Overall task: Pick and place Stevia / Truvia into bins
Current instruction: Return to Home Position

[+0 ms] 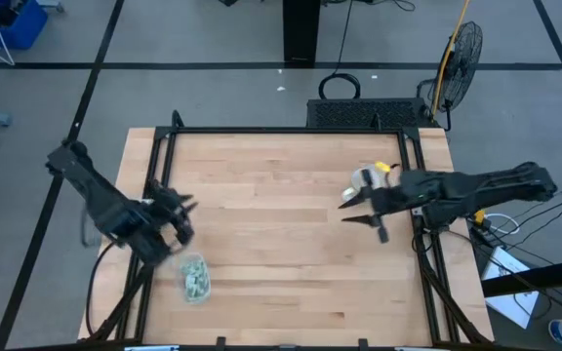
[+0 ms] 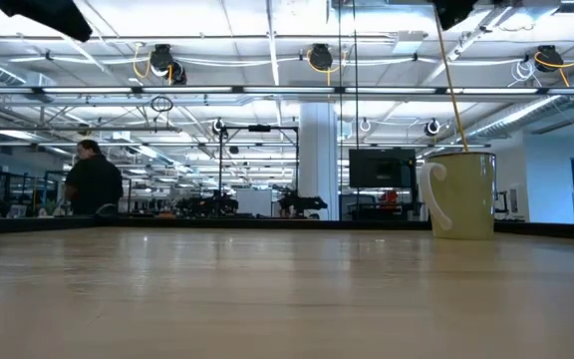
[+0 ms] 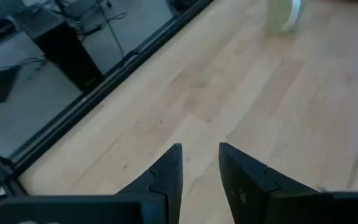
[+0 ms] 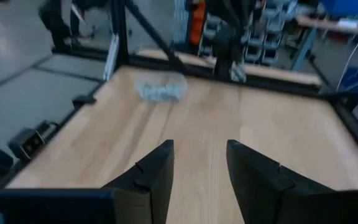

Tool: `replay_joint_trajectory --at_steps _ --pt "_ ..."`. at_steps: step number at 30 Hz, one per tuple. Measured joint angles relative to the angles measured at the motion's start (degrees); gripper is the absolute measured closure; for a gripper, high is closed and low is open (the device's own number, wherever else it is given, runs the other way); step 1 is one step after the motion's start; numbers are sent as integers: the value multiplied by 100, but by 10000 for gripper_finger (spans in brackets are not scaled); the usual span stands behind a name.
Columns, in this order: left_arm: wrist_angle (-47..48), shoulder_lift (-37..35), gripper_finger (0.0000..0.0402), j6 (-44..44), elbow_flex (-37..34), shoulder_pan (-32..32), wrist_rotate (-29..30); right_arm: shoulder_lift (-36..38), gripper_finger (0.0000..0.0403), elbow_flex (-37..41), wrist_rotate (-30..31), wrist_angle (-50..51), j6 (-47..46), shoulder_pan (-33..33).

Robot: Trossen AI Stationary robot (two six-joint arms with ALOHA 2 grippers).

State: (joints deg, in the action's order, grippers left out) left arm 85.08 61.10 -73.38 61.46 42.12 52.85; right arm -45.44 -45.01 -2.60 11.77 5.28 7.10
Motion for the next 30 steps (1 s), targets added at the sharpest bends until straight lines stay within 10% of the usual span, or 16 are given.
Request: replay_joint_trajectory --at_steps 14,30 --pt "-1459 -2066 293 -7 -1922 7 1157 1648 261 546 271 1184 -965 1" --pt "-5930 -4220 293 3690 -4543 50 708 2861 261 2014 -198 291 -1939 0"
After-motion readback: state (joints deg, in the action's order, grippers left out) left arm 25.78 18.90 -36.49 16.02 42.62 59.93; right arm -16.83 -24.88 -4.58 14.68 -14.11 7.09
